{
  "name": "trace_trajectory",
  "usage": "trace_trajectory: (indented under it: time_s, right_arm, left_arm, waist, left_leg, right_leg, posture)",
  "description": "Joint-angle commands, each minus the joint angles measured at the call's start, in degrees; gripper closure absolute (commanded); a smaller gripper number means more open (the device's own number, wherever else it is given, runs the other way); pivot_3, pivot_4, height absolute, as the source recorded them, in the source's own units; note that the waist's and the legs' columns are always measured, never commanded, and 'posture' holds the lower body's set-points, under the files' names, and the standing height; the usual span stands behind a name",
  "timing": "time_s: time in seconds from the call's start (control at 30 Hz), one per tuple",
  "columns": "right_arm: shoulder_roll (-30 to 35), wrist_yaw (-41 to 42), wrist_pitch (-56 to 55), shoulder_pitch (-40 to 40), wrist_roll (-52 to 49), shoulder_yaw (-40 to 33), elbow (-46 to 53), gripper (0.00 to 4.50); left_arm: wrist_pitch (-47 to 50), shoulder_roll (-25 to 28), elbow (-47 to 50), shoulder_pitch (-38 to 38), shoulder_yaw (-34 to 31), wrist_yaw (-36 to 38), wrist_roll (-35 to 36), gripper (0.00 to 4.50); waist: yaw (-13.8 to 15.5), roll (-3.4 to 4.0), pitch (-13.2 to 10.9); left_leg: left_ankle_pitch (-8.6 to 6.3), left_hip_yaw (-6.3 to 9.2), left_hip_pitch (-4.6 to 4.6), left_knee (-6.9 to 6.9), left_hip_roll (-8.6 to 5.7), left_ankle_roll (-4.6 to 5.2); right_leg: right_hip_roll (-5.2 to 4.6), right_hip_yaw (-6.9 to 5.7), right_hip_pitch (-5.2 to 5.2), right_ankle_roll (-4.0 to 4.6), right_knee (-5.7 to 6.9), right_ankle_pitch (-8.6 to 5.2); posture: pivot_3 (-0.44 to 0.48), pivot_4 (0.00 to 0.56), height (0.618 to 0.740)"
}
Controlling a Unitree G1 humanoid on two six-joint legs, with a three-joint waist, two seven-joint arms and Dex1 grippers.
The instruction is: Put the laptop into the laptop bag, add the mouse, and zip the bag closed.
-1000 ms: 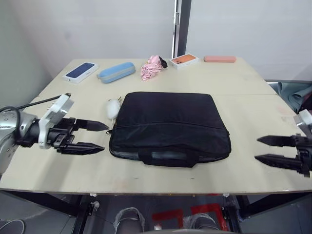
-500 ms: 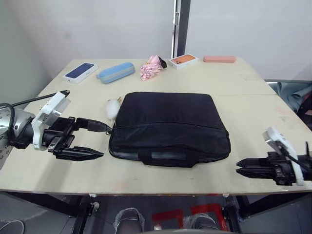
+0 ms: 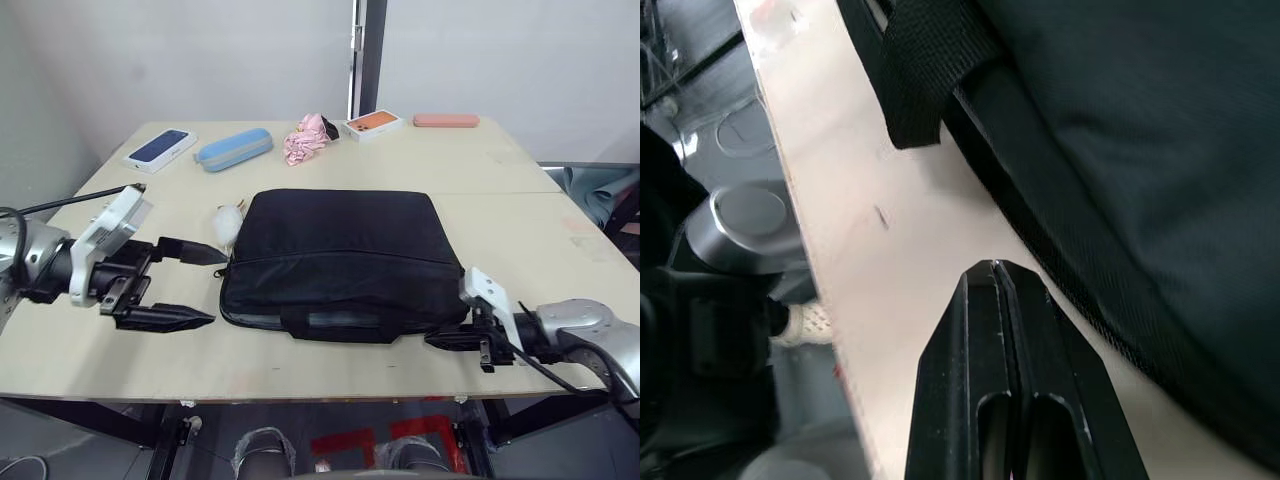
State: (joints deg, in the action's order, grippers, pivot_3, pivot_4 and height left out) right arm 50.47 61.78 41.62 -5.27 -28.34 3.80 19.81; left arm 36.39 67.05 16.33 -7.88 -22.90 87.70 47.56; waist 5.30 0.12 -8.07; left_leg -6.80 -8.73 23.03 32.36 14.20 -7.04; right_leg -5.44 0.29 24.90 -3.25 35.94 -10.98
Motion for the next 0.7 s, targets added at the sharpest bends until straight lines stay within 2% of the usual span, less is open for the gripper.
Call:
trace_trajectory:
  time_s: [0.03,0.07,0.2,0.33,0.7]
  right_arm:
    - [-2.1,-1.2,-1.3,-3.1,1.3,2.1,0.0,4.5]
    - [-2.5,-1.5,-1.2,-3.7,1.5,2.6,0.1,4.5]
    - [-5.3,-2.7,-0.3,-5.9,1.4,4.9,1.8,4.5]
    - [-8.1,-5.0,0.8,-8.2,1.8,6.9,3.2,4.5]
    - [-8.6,-4.2,9.0,-10.6,-7.5,4.1,7.9,4.5]
  left_arm:
    - [-0.3,0.7,1.7,0.7,-4.0,0.3,0.9,0.01]
    - [-0.1,0.6,2.0,0.8,-4.3,0.0,1.1,0.01]
    - [-2.7,0.9,-5.7,-5.5,1.1,2.5,-1.4,0.01]
    - [-2.6,1.1,-7.6,-8.0,2.2,3.6,-1.2,0.01]
    - [-3.2,0.8,-8.8,-9.5,3.5,4.7,-1.0,0.01]
  waist:
    - [0.1,-0.01,0.0]
    - [0.1,-0.01,0.0]
    - [0.3,-0.03,0.0]
    - [0.1,-0.02,0.0]
    - [0.1,-0.02,0.0]
  left_leg:
    - [0.0,0.01,-0.01,0.01,0.0,0.0]
    - [0.0,0.03,-0.01,0.02,0.0,0.0]
    - [0.0,0.05,-0.1,0.07,-0.01,0.0]
    - [0.01,0.05,-0.12,0.13,-0.01,-0.02]
    - [0.01,0.05,-0.12,0.17,0.0,-0.02]
  right_leg:
    - [0.0,-0.01,-0.02,0.0,0.01,0.0]
    - [0.0,-0.02,-0.02,0.01,0.03,0.01]
    - [-0.01,-0.01,-0.04,0.02,0.19,0.01]
    - [0.01,0.03,-0.04,0.06,0.26,0.04]
    - [0.02,0.04,-0.05,0.09,0.27,0.05]
  posture:
    - [0.0,0.15,0.74]
    - [0.0,0.15,0.74]
    - [0.0,0.15,0.74]
    - [0.0,0.15,0.74]
    - [0.0,0.15,0.74]
